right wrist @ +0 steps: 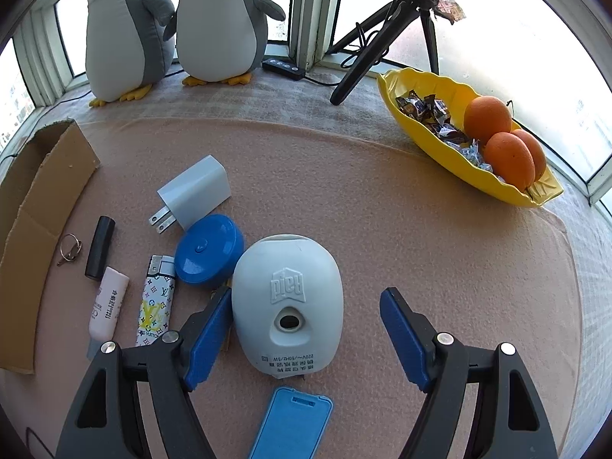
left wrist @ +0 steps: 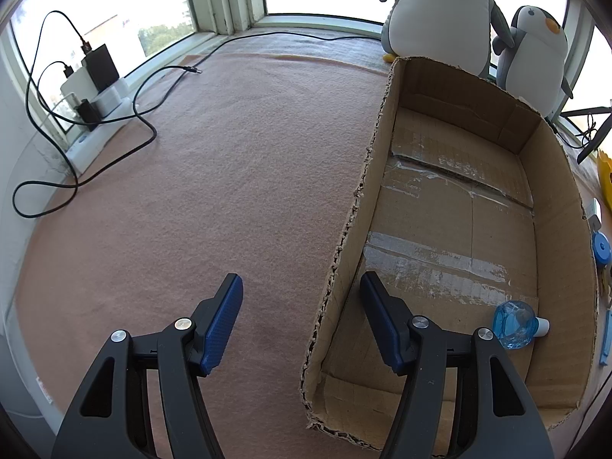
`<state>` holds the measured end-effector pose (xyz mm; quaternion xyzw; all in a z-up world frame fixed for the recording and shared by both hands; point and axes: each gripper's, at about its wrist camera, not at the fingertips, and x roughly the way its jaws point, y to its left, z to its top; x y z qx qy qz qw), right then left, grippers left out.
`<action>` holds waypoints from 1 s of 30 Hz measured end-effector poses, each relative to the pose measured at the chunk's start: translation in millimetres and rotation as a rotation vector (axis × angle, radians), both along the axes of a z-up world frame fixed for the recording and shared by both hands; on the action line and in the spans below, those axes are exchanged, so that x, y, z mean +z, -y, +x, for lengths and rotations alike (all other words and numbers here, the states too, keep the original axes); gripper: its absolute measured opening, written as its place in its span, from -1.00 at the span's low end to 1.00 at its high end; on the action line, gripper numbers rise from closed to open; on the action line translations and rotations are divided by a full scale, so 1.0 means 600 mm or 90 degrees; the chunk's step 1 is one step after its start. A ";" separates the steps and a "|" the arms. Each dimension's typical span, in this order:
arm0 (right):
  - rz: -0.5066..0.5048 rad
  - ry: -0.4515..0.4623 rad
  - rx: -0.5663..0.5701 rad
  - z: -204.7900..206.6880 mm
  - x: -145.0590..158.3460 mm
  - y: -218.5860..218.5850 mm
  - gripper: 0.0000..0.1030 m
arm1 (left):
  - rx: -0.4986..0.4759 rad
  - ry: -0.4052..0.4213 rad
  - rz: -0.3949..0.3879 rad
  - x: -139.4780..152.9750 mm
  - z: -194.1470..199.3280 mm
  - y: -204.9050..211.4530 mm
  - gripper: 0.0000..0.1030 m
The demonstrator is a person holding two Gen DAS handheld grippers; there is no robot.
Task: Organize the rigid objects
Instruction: 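Move the right gripper to the white plug-in device and grasp it, then carry the white plug-in device into the box and release it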
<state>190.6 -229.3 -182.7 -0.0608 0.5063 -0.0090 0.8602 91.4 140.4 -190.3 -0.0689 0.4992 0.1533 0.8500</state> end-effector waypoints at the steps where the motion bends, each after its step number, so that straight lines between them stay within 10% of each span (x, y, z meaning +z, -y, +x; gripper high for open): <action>1: 0.001 -0.001 0.001 0.001 -0.001 0.000 0.43 | 0.000 0.000 0.000 0.000 0.000 0.000 0.24; 9: 0.015 -0.025 0.016 0.011 -0.014 -0.004 0.00 | 0.000 0.000 0.000 -0.001 0.000 0.001 0.24; 30: 0.064 0.004 -0.002 -0.021 0.029 0.016 -0.01 | 0.000 -0.002 0.001 -0.001 0.000 0.001 0.24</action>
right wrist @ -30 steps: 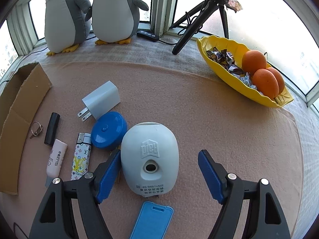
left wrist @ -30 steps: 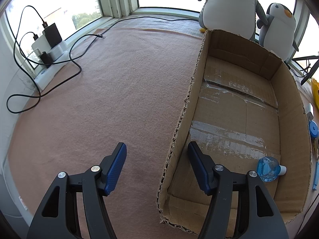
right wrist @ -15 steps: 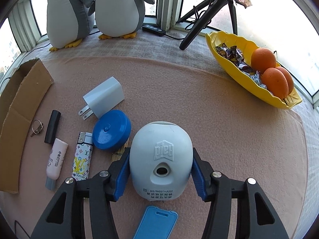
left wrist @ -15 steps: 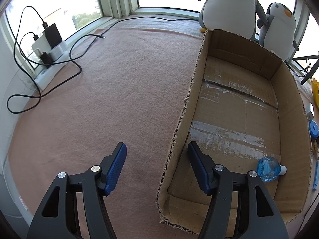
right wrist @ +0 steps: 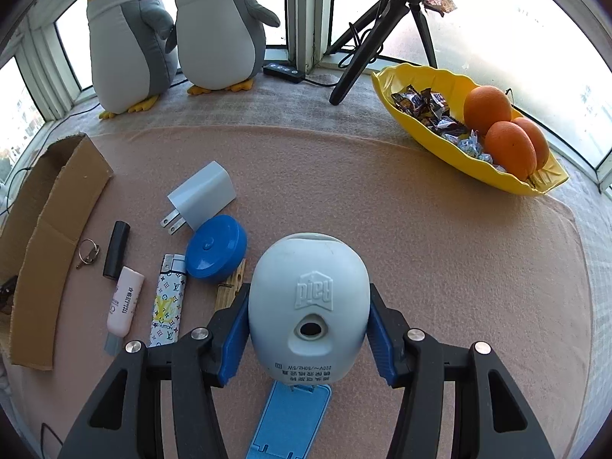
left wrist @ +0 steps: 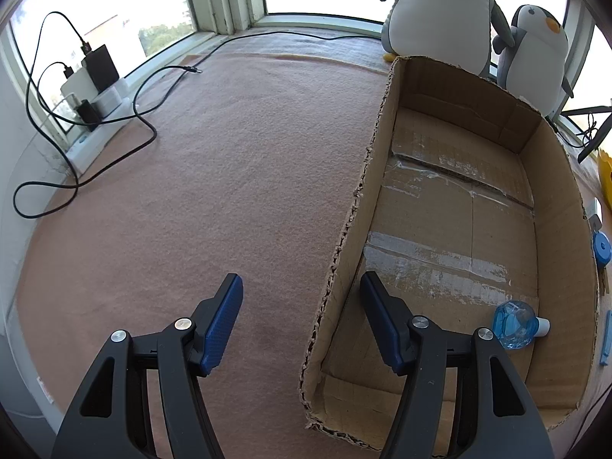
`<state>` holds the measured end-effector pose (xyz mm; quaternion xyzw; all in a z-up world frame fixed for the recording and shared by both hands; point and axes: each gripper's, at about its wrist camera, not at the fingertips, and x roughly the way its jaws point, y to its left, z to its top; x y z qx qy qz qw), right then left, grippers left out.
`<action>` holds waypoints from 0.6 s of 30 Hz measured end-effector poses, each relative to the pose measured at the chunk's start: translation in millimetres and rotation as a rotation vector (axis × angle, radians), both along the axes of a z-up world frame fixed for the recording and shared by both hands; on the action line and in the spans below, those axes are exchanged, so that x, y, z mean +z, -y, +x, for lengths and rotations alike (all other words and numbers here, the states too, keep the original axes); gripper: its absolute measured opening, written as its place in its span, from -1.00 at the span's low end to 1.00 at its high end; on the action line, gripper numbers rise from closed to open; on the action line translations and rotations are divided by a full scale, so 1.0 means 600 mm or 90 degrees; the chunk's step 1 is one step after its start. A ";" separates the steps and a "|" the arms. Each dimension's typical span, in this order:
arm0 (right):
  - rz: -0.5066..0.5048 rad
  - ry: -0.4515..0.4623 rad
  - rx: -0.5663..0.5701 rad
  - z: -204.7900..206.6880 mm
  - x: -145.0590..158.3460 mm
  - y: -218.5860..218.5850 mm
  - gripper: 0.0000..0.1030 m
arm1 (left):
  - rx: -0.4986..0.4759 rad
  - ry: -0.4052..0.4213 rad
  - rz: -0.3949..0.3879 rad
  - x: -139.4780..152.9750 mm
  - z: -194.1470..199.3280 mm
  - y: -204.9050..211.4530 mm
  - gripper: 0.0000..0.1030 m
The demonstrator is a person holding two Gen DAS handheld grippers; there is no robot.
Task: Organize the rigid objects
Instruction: 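Carry the white plug-in device into the box and release it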
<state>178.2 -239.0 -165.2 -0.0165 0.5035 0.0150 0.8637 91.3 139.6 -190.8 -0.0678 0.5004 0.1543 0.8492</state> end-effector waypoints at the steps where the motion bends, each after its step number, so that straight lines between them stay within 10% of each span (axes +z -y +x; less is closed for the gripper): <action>1: 0.005 0.005 0.004 -0.003 0.008 -0.005 -0.01 | -0.001 0.000 0.001 0.000 0.000 0.000 0.24; 18: 0.068 0.068 0.171 -0.023 0.117 -0.211 -0.01 | -0.004 0.002 0.005 0.001 -0.001 0.002 0.24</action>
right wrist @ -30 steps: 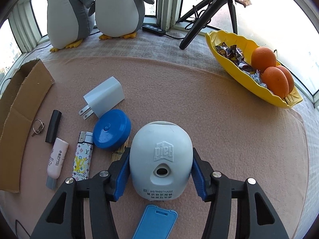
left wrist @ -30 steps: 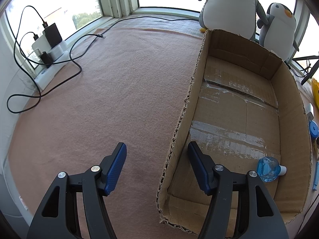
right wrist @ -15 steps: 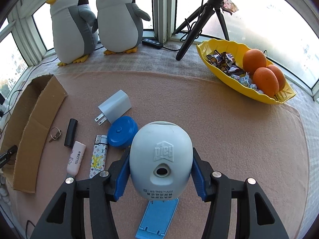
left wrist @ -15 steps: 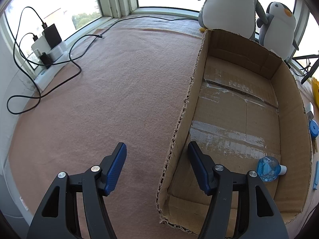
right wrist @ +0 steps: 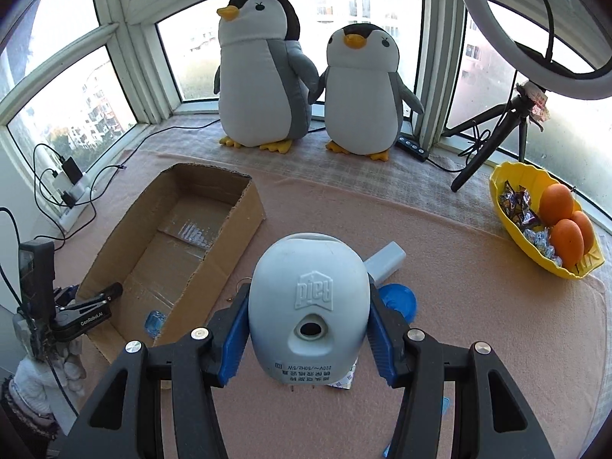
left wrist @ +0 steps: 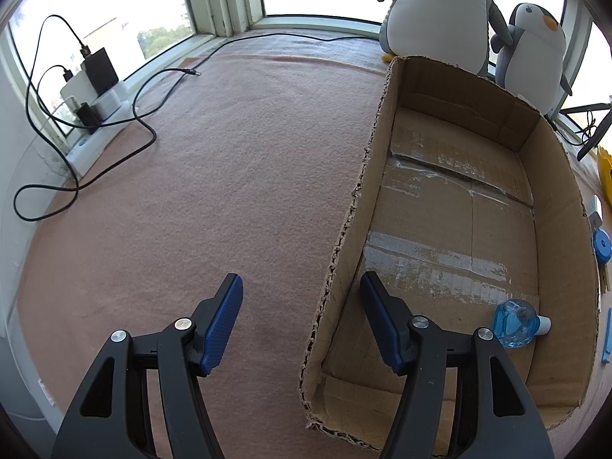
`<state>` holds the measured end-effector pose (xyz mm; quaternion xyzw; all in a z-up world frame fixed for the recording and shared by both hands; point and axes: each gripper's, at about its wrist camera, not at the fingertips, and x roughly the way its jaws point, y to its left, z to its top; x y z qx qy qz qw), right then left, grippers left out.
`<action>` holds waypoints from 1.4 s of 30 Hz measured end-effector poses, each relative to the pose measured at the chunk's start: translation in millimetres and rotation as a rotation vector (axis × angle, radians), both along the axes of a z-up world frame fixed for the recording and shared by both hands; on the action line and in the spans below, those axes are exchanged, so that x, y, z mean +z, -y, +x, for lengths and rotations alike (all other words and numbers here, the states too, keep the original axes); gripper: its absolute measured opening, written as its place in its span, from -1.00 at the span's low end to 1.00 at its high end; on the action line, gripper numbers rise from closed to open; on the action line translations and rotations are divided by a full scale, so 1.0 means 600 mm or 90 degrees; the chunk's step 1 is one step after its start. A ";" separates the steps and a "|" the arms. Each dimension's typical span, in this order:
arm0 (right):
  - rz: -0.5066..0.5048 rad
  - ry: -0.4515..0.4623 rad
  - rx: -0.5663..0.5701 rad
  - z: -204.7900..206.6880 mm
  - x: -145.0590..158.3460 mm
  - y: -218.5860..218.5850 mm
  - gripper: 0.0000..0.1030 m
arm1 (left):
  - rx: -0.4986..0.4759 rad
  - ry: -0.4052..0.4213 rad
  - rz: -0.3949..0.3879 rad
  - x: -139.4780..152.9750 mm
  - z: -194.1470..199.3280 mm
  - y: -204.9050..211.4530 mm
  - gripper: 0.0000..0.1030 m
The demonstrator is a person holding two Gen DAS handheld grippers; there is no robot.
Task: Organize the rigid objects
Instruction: 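Carry the white plug-in device into the box and release it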
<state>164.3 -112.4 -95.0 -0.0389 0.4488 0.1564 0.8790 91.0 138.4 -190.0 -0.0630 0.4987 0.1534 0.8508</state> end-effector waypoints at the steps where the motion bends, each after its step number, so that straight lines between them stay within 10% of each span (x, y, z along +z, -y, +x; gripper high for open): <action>1: 0.003 0.000 0.008 0.001 0.000 -0.016 -0.01 | 0.000 0.000 0.000 0.000 0.000 0.000 0.24; 18: -0.024 -0.018 0.136 0.010 -0.045 -0.225 -0.01 | -0.002 0.001 -0.003 0.001 0.001 0.000 0.24; 42: -0.035 -0.022 0.125 0.018 -0.048 -0.258 0.16 | 0.000 0.006 -0.016 0.000 0.003 -0.002 0.24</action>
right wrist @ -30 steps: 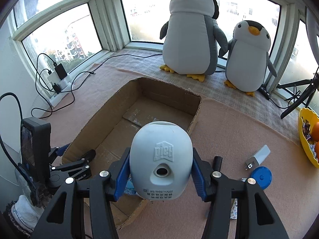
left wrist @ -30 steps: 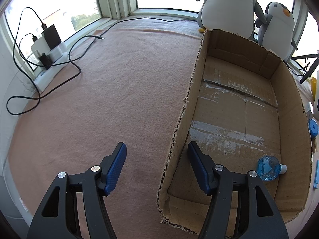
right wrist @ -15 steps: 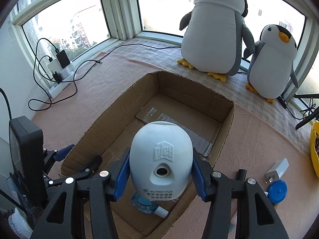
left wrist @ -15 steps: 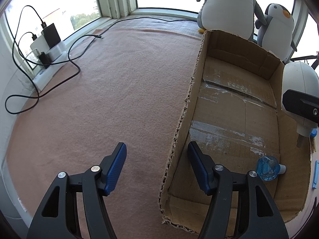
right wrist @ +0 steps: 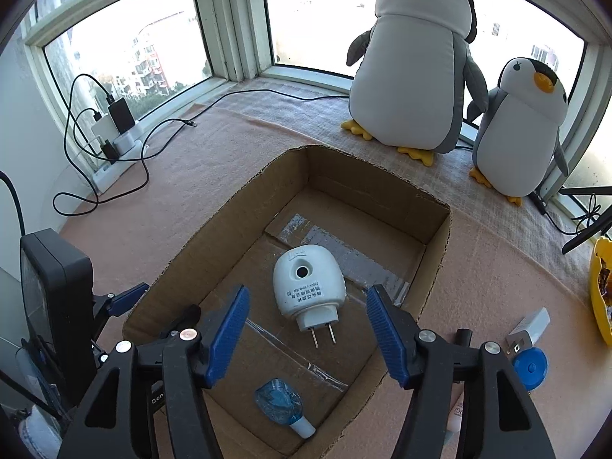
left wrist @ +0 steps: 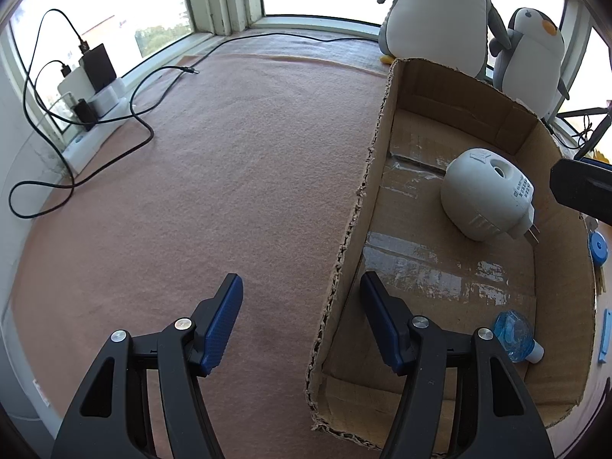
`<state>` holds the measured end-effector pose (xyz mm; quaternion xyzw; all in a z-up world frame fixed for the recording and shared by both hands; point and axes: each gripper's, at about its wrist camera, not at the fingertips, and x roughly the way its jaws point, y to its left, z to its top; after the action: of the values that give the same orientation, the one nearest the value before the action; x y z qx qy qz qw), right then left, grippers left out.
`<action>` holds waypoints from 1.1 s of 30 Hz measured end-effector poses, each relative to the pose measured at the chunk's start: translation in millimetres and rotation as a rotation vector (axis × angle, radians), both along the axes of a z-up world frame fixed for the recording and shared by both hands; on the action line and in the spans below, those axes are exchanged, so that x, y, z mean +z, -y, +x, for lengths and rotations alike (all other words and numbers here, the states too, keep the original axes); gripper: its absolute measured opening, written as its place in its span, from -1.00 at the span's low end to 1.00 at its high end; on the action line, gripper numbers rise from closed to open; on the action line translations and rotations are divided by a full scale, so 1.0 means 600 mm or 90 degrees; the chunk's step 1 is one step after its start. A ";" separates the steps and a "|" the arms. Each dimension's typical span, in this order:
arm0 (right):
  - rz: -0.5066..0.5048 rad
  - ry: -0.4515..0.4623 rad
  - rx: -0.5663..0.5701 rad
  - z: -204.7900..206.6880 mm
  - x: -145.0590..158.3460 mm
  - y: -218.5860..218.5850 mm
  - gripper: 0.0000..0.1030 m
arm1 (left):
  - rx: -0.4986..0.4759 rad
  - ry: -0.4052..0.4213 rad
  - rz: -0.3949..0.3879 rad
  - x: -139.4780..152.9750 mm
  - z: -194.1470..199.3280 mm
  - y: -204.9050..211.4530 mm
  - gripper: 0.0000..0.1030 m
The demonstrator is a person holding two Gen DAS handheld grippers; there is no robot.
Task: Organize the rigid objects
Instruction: 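Carry the white plug-in device into the box and release it, then move the right gripper back to the blue phone stand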
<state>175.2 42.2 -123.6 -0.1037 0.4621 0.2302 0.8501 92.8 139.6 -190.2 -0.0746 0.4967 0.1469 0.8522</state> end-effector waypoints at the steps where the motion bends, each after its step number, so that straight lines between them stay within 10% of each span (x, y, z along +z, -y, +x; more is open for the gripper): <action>1: 0.002 -0.001 -0.003 -0.001 0.002 0.004 0.16 | 0.000 0.000 0.000 0.000 0.000 0.000 0.24; 33: 0.007 0.014 -0.289 -0.137 0.084 0.291 0.16 | -0.051 -0.027 0.011 0.001 0.009 -0.001 0.24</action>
<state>93.0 -132.2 -73.1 0.0048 0.4628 0.0341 0.8858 98.2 140.5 -189.6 -0.0442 0.5157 0.1182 0.8474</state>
